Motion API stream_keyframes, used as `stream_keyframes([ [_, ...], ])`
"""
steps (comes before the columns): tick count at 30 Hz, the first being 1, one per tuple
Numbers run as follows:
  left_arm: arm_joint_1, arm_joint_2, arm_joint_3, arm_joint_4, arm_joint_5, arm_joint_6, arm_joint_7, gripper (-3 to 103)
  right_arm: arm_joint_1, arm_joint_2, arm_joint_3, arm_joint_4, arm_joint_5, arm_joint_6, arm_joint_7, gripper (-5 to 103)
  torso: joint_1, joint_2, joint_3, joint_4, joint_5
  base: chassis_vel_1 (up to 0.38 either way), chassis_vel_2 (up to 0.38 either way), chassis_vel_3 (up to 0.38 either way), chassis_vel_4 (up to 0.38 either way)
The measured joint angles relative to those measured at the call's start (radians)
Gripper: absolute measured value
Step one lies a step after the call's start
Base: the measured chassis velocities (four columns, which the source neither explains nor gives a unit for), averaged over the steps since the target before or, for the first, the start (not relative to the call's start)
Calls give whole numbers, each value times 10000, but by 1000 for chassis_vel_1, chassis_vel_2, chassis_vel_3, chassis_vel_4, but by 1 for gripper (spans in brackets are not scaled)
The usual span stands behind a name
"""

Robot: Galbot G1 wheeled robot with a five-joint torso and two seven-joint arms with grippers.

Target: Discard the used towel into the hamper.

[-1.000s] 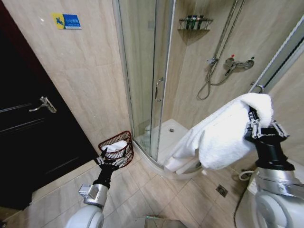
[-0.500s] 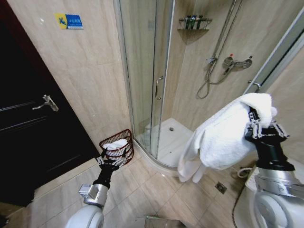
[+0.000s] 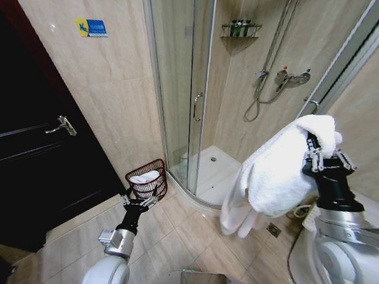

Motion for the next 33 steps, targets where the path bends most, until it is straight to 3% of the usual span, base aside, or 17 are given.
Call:
stream_keyframes([
  [15, 1, 0, 0, 0, 0, 0, 0, 100, 226, -189, -160, 0, 232, 111, -402, 12, 44, 98, 52, 0, 0, 47, 47, 37, 43],
  [33, 1, 0, 0, 0, 0, 0, 0, 100, 289, -229, -203, 0, 532, 208, -701, 12, 246, 537, 283, -2, 0, 113, 122, 118, 115],
])
